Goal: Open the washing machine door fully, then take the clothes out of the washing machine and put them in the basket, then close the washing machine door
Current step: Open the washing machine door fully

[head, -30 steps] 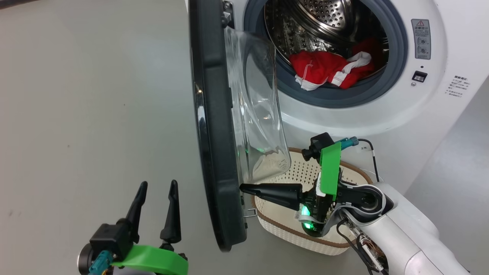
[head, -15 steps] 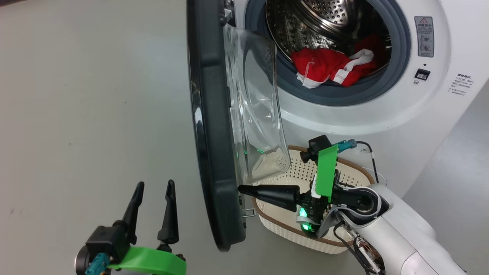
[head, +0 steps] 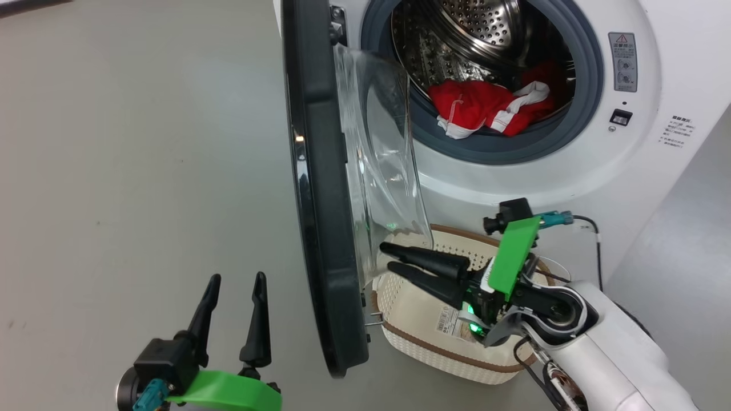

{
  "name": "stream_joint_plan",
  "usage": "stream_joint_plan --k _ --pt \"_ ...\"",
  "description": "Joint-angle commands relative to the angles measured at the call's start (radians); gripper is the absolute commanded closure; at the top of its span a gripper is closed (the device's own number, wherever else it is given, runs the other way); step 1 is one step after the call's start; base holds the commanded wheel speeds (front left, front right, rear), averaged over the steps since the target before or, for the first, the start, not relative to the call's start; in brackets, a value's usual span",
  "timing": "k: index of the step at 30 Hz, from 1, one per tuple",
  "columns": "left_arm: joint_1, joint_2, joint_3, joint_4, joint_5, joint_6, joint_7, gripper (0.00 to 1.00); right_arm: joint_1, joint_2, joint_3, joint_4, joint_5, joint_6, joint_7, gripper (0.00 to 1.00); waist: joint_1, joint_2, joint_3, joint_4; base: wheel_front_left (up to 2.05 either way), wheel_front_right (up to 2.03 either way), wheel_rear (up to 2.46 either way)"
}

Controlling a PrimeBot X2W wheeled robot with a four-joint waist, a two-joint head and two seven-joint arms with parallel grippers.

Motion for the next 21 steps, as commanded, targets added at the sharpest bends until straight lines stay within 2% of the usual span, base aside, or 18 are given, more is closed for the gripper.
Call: stream_joint_plan --k 1,5,9,16,21 --pt "-0.014 0.012 0.032 -0.023 0.010 -0.005 -0.006 0.00 0.016 -0.006 -0.017 -0.063 -0.037 0.001 -0.046 0.00 0.0000 0.0000 -0.002 -0.002 0.00 0.00 0.00" --pt "-0.011 0.012 0.044 -0.040 -0.001 -0.004 -0.006 0.00 0.069 -0.040 -0.040 -0.170 -0.136 0.001 -0.163 0.00 0.0000 0.0000 -0.004 -0.004 0.00 0.00 0.00" --pt "-0.001 0.011 0.049 -0.054 -0.003 -0.004 -0.006 0.00 0.130 -0.081 -0.032 -0.251 -0.283 0.001 -0.305 0.00 0.0000 0.0000 -0.010 -0.006 0.00 0.00 0.00" --pt "0.009 0.011 0.058 -0.067 -0.012 -0.007 -0.006 0.00 0.203 -0.120 0.003 -0.317 -0.466 0.001 -0.480 0.00 0.0000 0.0000 -0.019 -0.013 0.00 0.00 0.00" --pt "0.015 0.011 0.062 -0.080 -0.008 0.000 -0.006 0.00 0.231 -0.148 0.026 -0.316 -0.647 0.001 -0.658 0.00 0.0000 0.0000 -0.021 -0.021 0.00 0.00 0.00"
